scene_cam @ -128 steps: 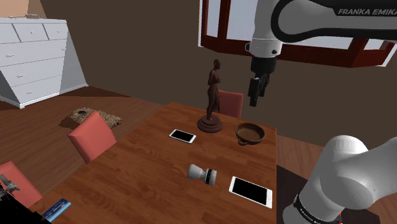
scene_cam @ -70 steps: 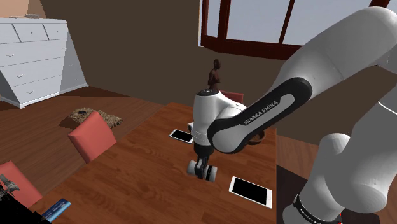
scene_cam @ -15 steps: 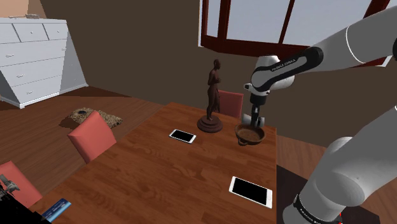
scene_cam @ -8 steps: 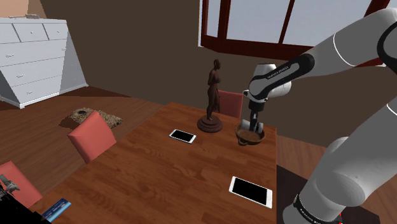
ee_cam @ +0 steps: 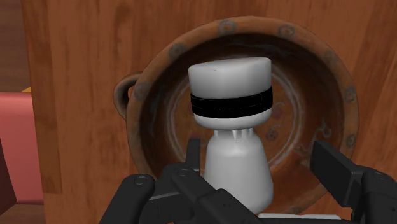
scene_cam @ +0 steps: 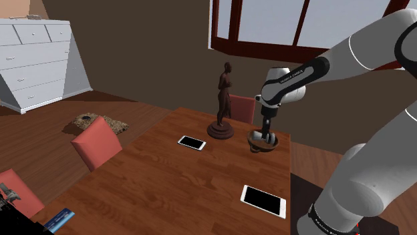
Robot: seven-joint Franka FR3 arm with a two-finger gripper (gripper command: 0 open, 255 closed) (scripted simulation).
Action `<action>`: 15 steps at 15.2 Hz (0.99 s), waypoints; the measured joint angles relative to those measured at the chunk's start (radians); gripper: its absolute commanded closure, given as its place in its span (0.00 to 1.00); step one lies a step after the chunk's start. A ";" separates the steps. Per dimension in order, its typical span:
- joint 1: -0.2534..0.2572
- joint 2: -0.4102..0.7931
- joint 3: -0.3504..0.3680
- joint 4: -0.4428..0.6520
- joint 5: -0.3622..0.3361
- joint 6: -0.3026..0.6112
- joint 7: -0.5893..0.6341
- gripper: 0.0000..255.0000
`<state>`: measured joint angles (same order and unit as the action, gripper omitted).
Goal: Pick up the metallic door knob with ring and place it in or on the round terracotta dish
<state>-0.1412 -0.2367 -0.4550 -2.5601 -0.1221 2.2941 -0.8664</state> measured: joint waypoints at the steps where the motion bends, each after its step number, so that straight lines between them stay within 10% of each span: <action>1: 0.000 0.000 0.000 0.000 0.000 0.000 0.000 0.00; 15: -0.008 -0.080 0.021 0.070 -0.019 -0.147 0.019 0.00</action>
